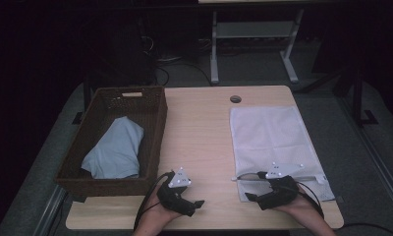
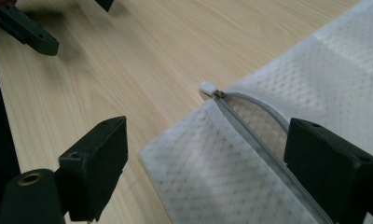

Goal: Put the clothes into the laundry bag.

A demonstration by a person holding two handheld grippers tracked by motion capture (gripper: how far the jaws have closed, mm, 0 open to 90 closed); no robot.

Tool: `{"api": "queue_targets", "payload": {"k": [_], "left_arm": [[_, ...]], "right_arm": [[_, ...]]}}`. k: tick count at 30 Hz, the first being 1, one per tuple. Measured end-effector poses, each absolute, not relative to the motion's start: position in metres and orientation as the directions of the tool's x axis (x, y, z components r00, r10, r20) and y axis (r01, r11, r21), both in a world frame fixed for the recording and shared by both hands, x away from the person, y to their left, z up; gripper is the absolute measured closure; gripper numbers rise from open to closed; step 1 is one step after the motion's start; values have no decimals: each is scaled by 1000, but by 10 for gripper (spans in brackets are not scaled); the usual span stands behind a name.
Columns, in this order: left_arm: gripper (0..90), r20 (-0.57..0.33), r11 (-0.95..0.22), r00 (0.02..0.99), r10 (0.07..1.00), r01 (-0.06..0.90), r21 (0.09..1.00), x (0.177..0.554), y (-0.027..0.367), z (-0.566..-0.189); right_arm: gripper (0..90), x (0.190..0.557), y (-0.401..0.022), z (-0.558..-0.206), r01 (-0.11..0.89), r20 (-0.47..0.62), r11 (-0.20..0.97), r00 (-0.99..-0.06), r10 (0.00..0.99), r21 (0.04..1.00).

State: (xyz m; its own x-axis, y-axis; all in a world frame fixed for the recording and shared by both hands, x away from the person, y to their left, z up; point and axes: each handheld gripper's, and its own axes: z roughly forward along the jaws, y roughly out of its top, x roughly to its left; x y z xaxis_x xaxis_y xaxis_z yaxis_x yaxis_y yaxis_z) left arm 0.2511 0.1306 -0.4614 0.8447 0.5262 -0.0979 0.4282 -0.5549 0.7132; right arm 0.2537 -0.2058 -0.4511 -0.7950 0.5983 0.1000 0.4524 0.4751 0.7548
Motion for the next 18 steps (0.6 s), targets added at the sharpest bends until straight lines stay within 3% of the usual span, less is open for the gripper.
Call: {"api": "queue_targets", "payload": {"k": [18], "left_arm": [[122, -123, -531, 848, 515, 428, 731, 264, 130, -426]], "right_arm": [[129, 253, -204, -459, 415, 64, 517, -821, 567, 749]]}}
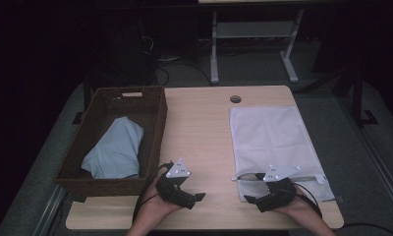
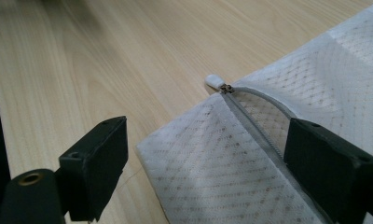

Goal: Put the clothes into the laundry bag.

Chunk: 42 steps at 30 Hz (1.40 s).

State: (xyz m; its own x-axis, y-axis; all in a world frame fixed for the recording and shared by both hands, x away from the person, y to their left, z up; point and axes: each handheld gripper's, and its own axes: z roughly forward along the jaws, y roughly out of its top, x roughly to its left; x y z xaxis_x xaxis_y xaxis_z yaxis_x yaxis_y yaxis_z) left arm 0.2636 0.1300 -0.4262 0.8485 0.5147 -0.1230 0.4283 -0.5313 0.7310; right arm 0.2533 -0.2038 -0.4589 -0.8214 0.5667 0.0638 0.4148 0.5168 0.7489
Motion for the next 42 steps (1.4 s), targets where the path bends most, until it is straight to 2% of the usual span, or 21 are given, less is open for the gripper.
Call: {"api": "queue_targets", "payload": {"k": [9, 29, 42], "left_arm": [[124, -132, -525, 847, 514, 433, 733, 270, 134, -404], [125, -89, -546, 851, 518, 409, 731, 304, 139, -354], [125, -68, -578, 836, 544, 433, 692, 328, 150, -344]], "right_arm": [[129, 255, -206, -458, 407, 49, 515, -817, 575, 755], [129, 255, -209, -458, 412, 51, 507, -811, 583, 757], [123, 256, -211, -458, 417, 55, 503, -808, 587, 757]]}}
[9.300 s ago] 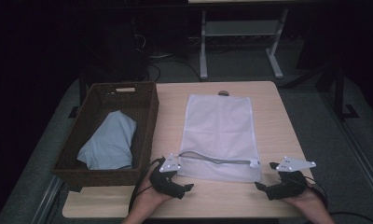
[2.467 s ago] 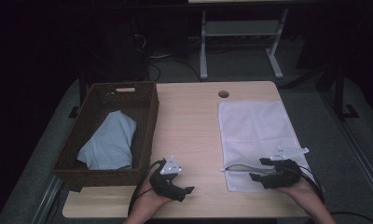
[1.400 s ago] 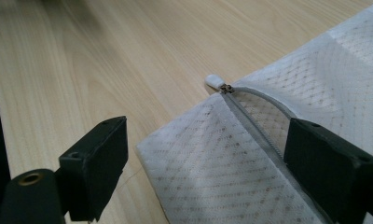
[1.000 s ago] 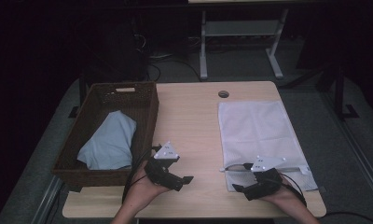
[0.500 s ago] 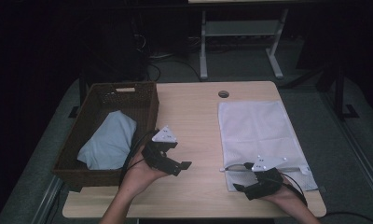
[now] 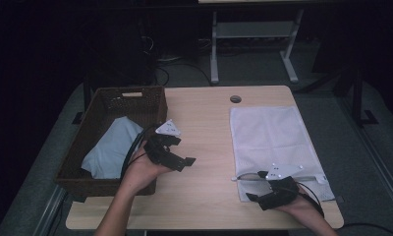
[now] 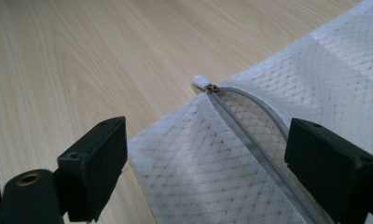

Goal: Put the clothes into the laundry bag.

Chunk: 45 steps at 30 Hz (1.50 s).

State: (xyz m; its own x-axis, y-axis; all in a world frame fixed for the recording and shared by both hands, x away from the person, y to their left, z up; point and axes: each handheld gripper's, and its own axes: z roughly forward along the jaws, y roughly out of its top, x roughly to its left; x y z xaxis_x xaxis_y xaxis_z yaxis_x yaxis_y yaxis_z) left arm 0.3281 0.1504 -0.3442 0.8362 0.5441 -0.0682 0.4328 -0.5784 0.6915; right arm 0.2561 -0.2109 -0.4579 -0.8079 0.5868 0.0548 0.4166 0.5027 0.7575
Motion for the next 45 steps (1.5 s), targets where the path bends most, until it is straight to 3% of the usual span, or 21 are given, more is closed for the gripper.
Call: {"api": "queue_targets", "payload": {"k": [14, 30, 45], "left_arm": [[125, -9, -574, 785, 620, 461, 676, 351, 181, -331], [124, 8, -496, 672, 741, 539, 681, 361, 245, -333], [108, 44, -428, 530, 847, 629, 649, 375, 305, -356]], "right_arm": [[123, 257, -212, -459, 420, 51, 506, -805, 591, 753], [121, 258, -214, -458, 413, 42, 508, -805, 592, 756], [121, 259, -214, -459, 419, 46, 507, -802, 595, 753]]}}
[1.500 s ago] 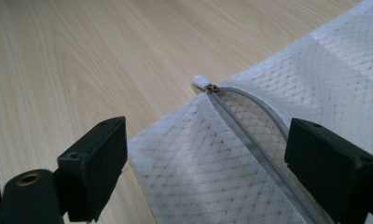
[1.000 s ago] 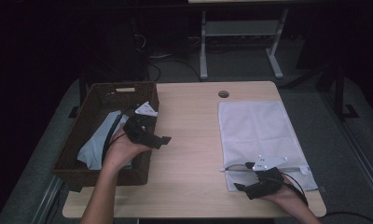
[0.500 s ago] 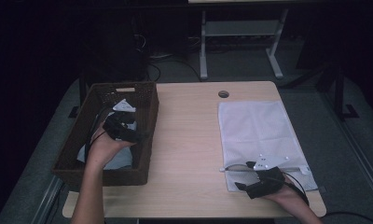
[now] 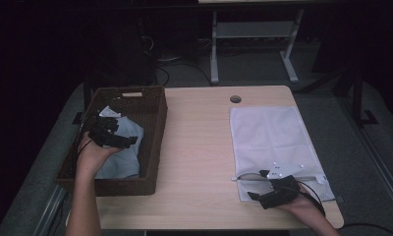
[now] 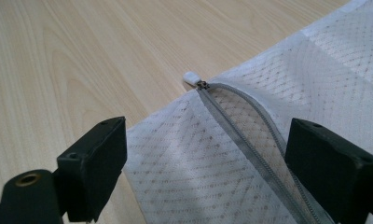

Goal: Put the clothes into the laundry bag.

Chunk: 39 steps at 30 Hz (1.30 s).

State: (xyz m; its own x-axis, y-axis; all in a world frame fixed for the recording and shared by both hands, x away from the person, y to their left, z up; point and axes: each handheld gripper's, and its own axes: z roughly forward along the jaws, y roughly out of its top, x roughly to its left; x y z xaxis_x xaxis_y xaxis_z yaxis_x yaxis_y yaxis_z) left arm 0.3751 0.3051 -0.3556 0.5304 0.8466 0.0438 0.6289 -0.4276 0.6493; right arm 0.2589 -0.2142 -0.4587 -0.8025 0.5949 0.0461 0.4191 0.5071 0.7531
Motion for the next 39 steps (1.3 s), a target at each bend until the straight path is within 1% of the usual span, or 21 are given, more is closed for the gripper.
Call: {"api": "queue_targets", "payload": {"k": [6, 9, 16, 21, 26, 27, 39], "left_arm": [[102, 44, -419, 505, 862, 661, 622, 386, 320, -368], [102, 23, -402, 488, 872, 690, 602, 394, 327, -377], [98, 53, -391, 444, 895, 720, 573, 406, 336, -389], [97, 41, -375, 422, 906, 752, 543, 415, 343, -401], [96, -6, -336, 396, 918, 787, 517, 421, 351, -414], [95, -18, -330, 394, 919, 793, 511, 422, 352, -417], [96, -42, -356, 419, 907, 817, 454, 427, 344, -437]], "right_arm": [[121, 259, -215, -459, 426, 47, 504, -796, 603, 751], [121, 259, -214, -459, 428, 49, 505, -797, 602, 750], [120, 259, -215, -459, 428, 48, 506, -797, 602, 749], [120, 259, -215, -459, 428, 49, 504, -796, 603, 750], [120, 259, -214, -460, 427, 46, 508, -797, 603, 748], [120, 259, -214, -460, 428, 45, 509, -797, 603, 747], [120, 258, -213, -460, 423, 42, 516, -801, 597, 745]]}}
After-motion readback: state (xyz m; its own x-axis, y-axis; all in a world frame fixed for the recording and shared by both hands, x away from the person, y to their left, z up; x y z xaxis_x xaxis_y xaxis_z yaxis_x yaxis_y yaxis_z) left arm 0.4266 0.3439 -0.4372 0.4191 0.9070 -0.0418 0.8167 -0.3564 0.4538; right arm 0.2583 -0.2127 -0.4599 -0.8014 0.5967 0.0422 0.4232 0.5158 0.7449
